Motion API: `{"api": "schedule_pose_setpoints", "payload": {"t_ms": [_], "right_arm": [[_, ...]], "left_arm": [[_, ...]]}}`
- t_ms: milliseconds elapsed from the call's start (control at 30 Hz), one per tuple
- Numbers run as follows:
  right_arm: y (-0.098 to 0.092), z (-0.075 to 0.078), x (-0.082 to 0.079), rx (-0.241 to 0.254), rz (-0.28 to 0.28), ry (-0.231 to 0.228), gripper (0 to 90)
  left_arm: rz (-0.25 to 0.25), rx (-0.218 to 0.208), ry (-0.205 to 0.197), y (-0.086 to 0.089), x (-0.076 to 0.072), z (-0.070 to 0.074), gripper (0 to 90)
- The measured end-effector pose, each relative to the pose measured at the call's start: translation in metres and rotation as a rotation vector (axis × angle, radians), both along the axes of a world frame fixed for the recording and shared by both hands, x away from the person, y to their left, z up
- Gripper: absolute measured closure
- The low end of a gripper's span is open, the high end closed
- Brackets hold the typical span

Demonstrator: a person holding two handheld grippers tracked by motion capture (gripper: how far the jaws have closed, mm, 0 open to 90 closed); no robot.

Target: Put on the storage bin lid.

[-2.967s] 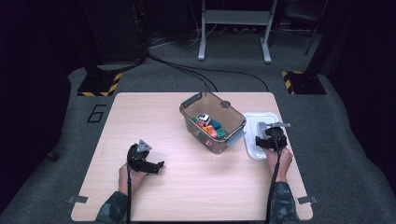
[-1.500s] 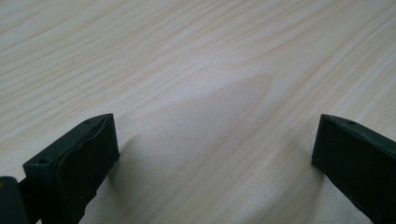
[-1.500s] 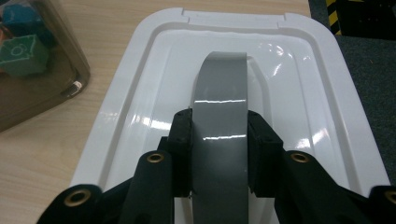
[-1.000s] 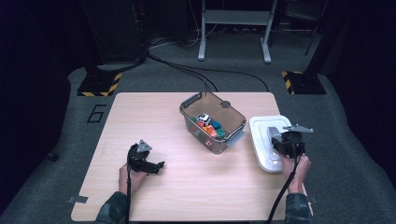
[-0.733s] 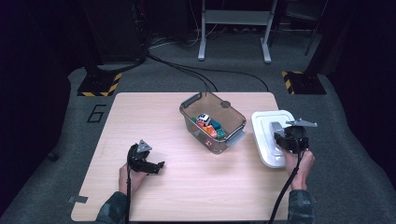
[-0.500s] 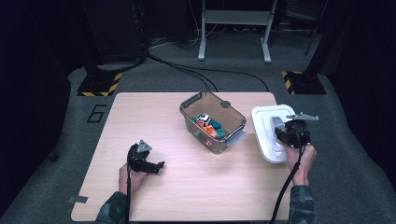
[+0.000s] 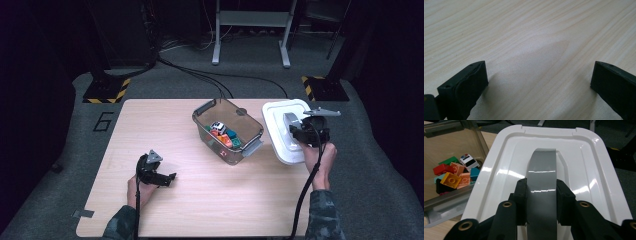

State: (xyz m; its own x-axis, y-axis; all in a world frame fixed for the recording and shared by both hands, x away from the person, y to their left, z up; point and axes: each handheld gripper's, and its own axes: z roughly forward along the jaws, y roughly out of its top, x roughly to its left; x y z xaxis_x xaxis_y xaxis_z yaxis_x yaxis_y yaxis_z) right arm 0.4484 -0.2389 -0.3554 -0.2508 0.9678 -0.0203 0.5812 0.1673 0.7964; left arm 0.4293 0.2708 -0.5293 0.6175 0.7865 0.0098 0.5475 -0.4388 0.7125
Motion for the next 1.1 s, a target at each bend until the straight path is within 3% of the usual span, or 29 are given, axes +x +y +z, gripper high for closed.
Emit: {"api": "schedule_pose_setpoints", "payload": {"t_ms": [467,1100], "right_arm": [[0.035,0.017,0.015,0.005,0.095,-0.017,67.5],[0.075,0.02,0.035,0.021,0.218,-0.007,67.4]], "left_arm": [[0.0,0.0,0.0,0.0,0.0,0.0,0.8],[-0.005,0.002,0.001,0.0,0.0,0.0,0.8]]}}
